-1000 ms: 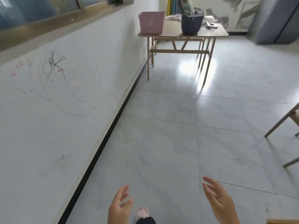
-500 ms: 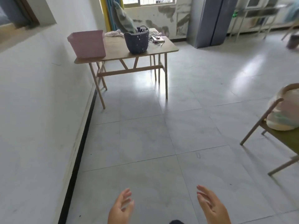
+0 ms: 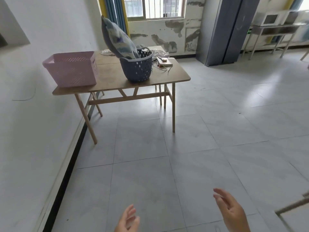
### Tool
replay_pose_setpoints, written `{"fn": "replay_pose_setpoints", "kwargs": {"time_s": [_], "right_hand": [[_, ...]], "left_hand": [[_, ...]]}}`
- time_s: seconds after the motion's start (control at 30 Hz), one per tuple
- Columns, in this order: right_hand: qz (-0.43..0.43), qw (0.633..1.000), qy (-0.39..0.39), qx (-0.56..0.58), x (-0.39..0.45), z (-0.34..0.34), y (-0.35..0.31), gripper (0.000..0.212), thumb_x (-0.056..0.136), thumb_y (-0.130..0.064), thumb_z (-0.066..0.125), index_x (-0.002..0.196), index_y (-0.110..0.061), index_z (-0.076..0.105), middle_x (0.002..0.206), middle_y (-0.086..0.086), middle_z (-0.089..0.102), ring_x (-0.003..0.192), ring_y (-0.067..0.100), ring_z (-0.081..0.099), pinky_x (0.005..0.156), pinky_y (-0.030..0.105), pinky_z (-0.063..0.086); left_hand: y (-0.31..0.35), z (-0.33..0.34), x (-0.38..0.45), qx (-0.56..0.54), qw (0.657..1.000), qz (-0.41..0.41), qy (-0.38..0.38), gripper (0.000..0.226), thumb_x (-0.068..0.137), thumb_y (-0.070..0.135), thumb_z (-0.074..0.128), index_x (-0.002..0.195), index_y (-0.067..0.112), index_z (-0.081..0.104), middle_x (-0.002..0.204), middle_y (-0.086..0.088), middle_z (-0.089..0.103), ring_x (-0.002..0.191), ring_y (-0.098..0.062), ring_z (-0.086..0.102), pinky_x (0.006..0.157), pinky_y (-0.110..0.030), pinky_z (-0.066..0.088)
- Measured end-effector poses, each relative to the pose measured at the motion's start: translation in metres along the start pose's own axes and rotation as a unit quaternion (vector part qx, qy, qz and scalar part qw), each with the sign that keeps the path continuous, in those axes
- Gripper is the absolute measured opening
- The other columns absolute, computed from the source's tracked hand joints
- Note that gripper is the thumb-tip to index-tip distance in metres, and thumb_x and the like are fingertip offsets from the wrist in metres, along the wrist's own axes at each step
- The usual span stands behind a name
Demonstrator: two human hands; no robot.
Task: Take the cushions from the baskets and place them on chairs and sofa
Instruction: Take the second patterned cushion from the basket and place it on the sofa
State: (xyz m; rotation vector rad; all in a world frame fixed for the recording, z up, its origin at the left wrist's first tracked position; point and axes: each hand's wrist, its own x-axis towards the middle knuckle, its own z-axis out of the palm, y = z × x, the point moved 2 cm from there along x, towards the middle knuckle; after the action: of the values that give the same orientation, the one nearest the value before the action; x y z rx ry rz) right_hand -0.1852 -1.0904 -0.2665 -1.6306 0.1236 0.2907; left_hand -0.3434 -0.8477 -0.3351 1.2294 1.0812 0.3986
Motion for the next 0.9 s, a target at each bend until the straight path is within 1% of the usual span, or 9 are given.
{"fn": "replay_pose_setpoints", "kwargs": {"time_s": [0.03,0.13,0.2,0.3,0.37,0.47,0.6,0.73,0.9], "right_hand": [[0.019,1.0,0.006,0.017,0.024,0.015,-0.018,0.025,0.082,0.003,0.056,0.08,-0.021,0.064,0.083,0.002,0.067,0.066,-0.025,0.054,0.06,-0.007,0.038],[-0.012,1.0,-0.027,-0.007,0.096,0.05,-0.046,0.022,0.083,0.001,0.055,0.087,-0.019,0.063,0.087,-0.003,0.068,0.068,-0.025,0.055,0.062,-0.007,0.038],[-0.025,0.999,-0.025,-0.035,0.134,0.071,-0.051,0.032,0.082,0.003,0.056,0.077,-0.028,0.062,0.086,-0.008,0.072,0.066,-0.024,0.055,0.061,-0.007,0.038],[-0.011,0.999,0.013,-0.047,0.195,0.103,-0.05,0.049,0.079,0.008,0.056,0.063,-0.037,0.067,0.078,0.008,0.067,0.061,-0.024,0.054,0.058,-0.008,0.037],[-0.025,0.997,0.026,-0.067,0.239,0.128,-0.046,0.068,0.078,0.013,0.054,0.055,-0.049,0.063,0.065,-0.008,0.068,0.061,-0.023,0.055,0.059,-0.008,0.037],[-0.056,0.993,0.04,-0.096,0.3,0.171,-0.064,0.072,0.078,0.012,0.056,0.064,-0.059,0.059,0.066,-0.038,0.062,0.066,-0.023,0.055,0.063,-0.007,0.037],[-0.027,0.995,0.021,-0.094,0.389,0.21,-0.116,0.028,0.077,0.01,0.058,0.079,-0.016,0.069,0.083,0.014,0.067,0.06,-0.025,0.053,0.057,-0.008,0.037],[-0.019,0.993,-0.009,-0.113,0.469,0.244,-0.143,0.018,0.078,0.007,0.059,0.09,-0.005,0.065,0.089,0.02,0.064,0.062,-0.021,0.056,0.056,-0.007,0.038],[-0.019,0.985,-0.1,-0.138,0.577,0.298,-0.178,0.02,0.076,0.005,0.062,0.084,-0.014,0.064,0.085,0.019,0.066,0.079,0.021,0.064,0.054,-0.005,0.039]], "left_hand": [[0.024,0.018,0.013,-0.022,1.0,0.019,0.0,0.037,0.073,-0.016,0.058,0.104,0.003,0.061,0.1,-0.018,0.057,0.065,-0.009,0.064,0.056,0.003,0.042],[0.067,0.048,0.062,0.014,0.999,0.033,-0.008,0.035,0.077,-0.018,0.052,0.103,0.005,0.054,0.094,-0.017,0.058,0.054,0.019,0.057,0.058,0.006,0.039],[0.084,0.067,0.109,0.026,0.998,0.052,0.012,0.035,0.077,-0.018,0.052,0.104,0.003,0.055,0.095,-0.018,0.058,0.053,0.022,0.055,0.058,0.005,0.039],[0.113,0.1,0.179,0.053,0.997,0.05,0.014,0.03,0.073,-0.013,0.059,0.096,0.006,0.059,0.099,-0.022,0.06,0.056,0.013,0.06,0.058,0.006,0.04],[0.137,0.122,0.23,0.057,0.997,0.049,0.023,0.03,0.073,-0.014,0.059,0.097,0.003,0.06,0.103,-0.026,0.061,0.062,-0.002,0.062,0.058,0.006,0.039],[0.19,0.151,0.302,0.085,0.994,0.07,0.001,0.032,0.076,-0.018,0.053,0.098,0.006,0.057,0.096,-0.022,0.06,0.055,0.013,0.06,0.059,0.007,0.038],[0.262,0.195,0.386,0.08,0.991,0.111,-0.014,0.037,0.079,-0.017,0.05,0.09,0.017,0.057,0.09,-0.015,0.058,0.054,0.021,0.056,0.06,0.004,0.04],[0.297,0.24,0.454,0.102,0.989,0.111,-0.015,0.032,0.079,-0.018,0.049,0.101,0.005,0.053,0.089,-0.011,0.059,0.054,0.02,0.056,0.061,0.004,0.039],[0.319,0.274,0.52,0.04,0.995,0.071,0.05,0.03,0.079,-0.016,0.051,0.107,-0.005,0.055,0.101,-0.025,0.06,0.053,0.022,0.054,0.06,0.006,0.038]]}}
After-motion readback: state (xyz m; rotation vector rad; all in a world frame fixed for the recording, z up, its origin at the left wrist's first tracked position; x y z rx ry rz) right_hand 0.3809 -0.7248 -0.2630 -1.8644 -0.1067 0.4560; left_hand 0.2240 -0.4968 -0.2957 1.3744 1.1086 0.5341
